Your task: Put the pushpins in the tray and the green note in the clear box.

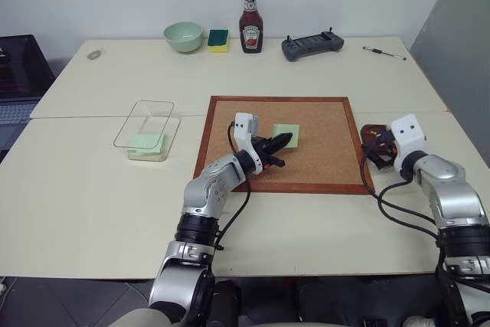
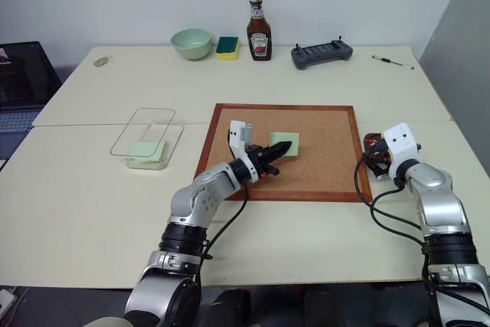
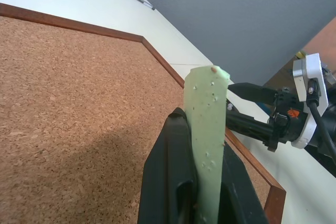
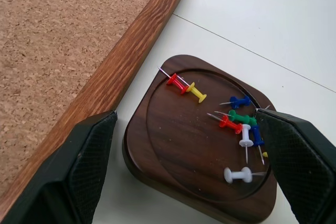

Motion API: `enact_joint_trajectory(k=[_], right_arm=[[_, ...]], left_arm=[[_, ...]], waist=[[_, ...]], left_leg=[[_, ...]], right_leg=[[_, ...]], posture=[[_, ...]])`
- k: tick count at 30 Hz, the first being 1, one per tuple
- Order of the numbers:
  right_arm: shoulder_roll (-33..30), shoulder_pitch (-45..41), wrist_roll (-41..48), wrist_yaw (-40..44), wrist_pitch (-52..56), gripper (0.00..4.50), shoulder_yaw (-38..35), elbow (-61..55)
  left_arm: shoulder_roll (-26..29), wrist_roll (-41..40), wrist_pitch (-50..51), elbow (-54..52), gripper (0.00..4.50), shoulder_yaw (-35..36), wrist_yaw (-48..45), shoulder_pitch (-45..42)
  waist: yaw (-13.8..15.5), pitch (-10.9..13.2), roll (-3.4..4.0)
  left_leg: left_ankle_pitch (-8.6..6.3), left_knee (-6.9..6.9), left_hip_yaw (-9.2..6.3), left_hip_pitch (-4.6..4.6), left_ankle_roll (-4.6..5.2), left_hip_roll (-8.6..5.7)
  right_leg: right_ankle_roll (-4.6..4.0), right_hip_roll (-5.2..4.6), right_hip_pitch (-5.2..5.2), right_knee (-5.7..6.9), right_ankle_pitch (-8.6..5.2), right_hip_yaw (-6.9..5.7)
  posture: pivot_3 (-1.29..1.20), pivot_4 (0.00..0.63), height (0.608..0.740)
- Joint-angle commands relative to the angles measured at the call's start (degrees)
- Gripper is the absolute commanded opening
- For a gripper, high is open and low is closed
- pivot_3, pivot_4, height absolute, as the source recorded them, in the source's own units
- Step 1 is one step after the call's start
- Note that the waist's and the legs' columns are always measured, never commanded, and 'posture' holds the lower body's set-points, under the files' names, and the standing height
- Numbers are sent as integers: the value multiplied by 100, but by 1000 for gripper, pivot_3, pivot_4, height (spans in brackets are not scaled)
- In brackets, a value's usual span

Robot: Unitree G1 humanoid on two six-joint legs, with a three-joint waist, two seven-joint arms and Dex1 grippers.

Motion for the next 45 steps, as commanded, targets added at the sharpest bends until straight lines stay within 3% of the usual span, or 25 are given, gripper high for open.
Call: enact_joint_trajectory(k=[1,10,21,30,40,45], right_arm=[[-17,-209,76,-50,-100,4457,-235,-221],[-29,-132,1091,989,199,4457,-373,-1565],[432,-1081,2707,2786,989,4457,681,-2504],[919,-1864,2449,3267,780,4457,1562,-1913],[1130,-1904,2264,3222,598,4457,1631,-1831],[1123,-1830,2244,3195,648,4500,1603,-1921]], left_arm=[[21,-30,-98,-144,0,29,-5,-125],[447,277,-142,-943,0,47,396,-335],[2168,983,1050,-2700,0,907,1878,132],[3219,1370,1352,-2691,0,1737,2326,697],[3443,1605,1062,-2023,0,1658,2310,701],[3441,1719,915,-1895,861,1630,2339,671]], waist=[[-2,0,0],[-12,1,-2],[-22,10,-14],[30,23,-37],[86,23,-37],[86,23,-37]], left_leg=[[0,0,0,0,0,0],[0,0,-3,-1,0,3],[-1,2,-12,2,1,12],[-1,0,-21,-3,1,8],[-1,-3,-17,-10,0,10],[-1,-4,-16,-12,0,10]], right_leg=[[0,0,0,0,0,0],[0,3,-1,1,0,-1],[0,12,-1,2,0,-4],[-1,8,-7,0,1,-10],[-2,7,-25,5,1,-8],[-3,7,-32,8,2,-6]], posture=[[0,150,740],[0,150,740],[0,150,740],[0,150,740],[0,150,740],[0,150,740]])
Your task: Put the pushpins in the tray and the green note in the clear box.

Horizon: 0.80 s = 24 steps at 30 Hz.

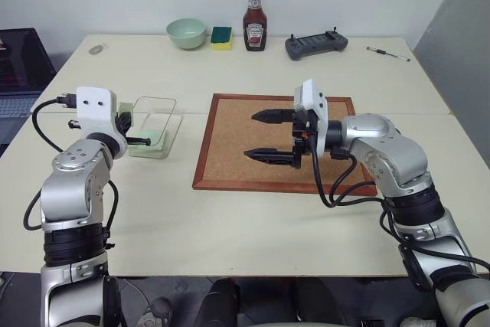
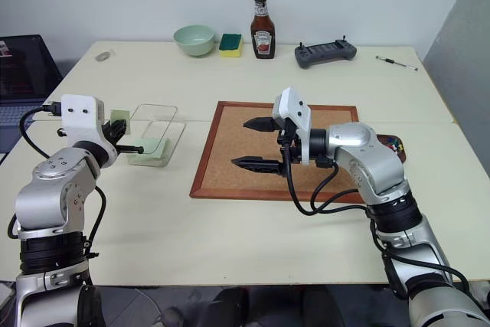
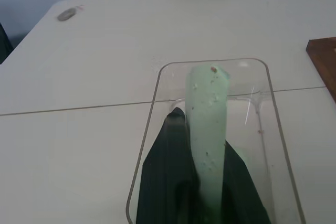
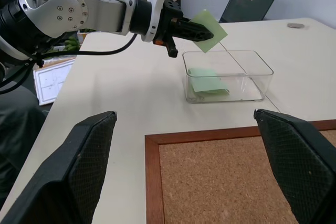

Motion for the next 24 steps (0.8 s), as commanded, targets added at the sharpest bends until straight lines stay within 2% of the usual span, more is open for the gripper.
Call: enact_joint_trajectory(k=[1,8,13,14,18,21,24], right_arm=[[2,23,2,-37,-65,4500,-95,-224],[21,32,-6,-67,-73,4500,-99,-225],[-11,73,-20,-125,-109,4500,-146,-235],[-15,95,-27,-168,-142,4500,-196,-237],[-75,319,-12,-409,-230,4500,-480,-326],[-208,913,-286,-862,-507,4500,-778,-446],[-46,1443,-403,-1490,-525,4500,-1042,-581]], left_arm=[[85,138,-222,-57,995,28,73,-83],[58,138,-201,-133,2341,76,102,-97],[9,90,-840,-406,3299,-11,-45,-200],[-53,-125,-898,-555,3515,-54,-285,-202],[-285,-789,-927,-1150,3515,-234,-989,-56],[-525,-1282,-820,-1818,3515,-448,-1369,321],[-616,-1049,-584,-2135,3515,-736,-1058,520]], waist=[[0,0,0],[-2,0,0],[1,0,-1],[5,0,0],[25,0,-1],[28,0,-1],[30,0,-4]], left_leg=[[0,0,0,0,0,0],[0,0,0,0,1,0],[0,0,0,-1,0,0],[0,0,0,-1,0,0],[0,0,3,-3,-1,-1],[0,-1,5,-6,-1,-2],[0,-5,7,-5,-1,0]], right_leg=[[0,0,0,1,0,0],[-1,0,-1,1,0,0],[-1,0,-2,1,1,0],[-1,0,-2,1,1,0],[-2,-3,-1,0,1,1],[-2,-5,0,-4,1,1],[-2,-5,1,-4,1,2]], posture=[[0,150,740],[0,150,740],[0,150,740],[0,150,740],[0,150,740],[0,150,740],[0,150,740]])
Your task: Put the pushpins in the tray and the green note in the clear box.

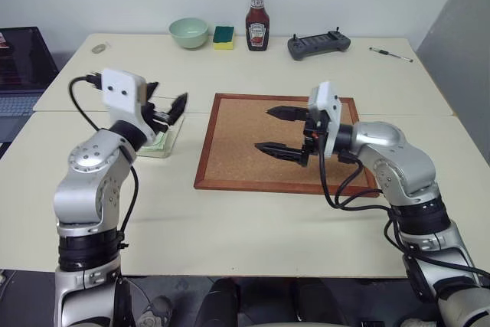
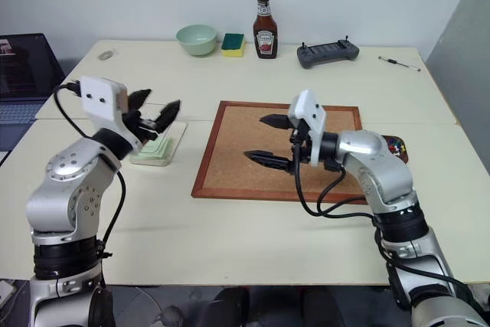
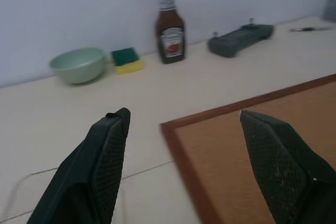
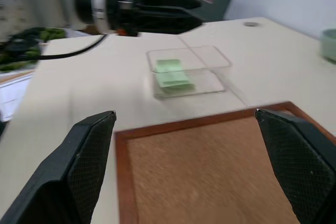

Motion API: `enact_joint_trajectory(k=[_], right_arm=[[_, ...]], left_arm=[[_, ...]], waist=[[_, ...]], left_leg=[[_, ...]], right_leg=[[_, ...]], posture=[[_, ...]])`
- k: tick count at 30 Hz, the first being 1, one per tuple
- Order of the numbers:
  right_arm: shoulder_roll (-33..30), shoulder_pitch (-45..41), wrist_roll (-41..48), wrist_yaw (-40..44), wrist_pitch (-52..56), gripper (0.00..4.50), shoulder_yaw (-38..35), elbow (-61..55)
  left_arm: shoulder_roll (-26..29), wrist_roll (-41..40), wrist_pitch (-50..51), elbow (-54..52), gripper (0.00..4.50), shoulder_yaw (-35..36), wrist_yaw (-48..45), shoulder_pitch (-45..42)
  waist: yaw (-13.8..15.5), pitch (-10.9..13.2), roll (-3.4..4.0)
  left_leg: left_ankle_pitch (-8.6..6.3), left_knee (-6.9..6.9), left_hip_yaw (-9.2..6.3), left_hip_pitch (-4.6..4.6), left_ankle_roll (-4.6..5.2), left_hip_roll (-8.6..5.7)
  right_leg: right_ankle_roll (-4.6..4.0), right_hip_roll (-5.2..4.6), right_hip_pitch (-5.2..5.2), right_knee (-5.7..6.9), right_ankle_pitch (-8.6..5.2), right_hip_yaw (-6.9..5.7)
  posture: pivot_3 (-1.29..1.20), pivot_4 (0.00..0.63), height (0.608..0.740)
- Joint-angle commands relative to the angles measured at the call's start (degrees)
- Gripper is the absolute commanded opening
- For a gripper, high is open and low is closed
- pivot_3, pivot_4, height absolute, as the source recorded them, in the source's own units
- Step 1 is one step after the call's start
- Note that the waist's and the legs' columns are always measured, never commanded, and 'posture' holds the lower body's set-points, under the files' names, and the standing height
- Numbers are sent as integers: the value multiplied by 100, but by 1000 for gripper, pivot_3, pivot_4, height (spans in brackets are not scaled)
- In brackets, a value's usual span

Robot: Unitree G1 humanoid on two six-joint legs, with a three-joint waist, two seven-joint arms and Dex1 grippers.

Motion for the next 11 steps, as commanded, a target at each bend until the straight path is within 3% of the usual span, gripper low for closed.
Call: enact_joint_trajectory(k=[1,5,11], right_arm=[[172,561,-202,-796,-205,4500,-415,-297],[306,1139,-566,-1312,-710,4500,-597,-209],[229,1518,-487,-1279,-795,4500,-700,-315]], left_arm=[[-78,108,185,-497,3515,-321,257,130],[-189,32,17,-487,3515,-532,42,496],[-39,-158,-346,-458,3515,-645,-692,970]], waist=[[-1,1,-1],[-53,0,0],[-74,1,1]], left_leg=[[0,-2,2,-2,1,0],[0,0,9,6,2,3],[-1,0,8,8,2,6]], right_leg=[[0,1,-5,2,0,2],[0,7,-3,9,0,10],[0,10,0,8,0,10]], posture=[[0,150,740],[0,150,740],[0,150,740]])
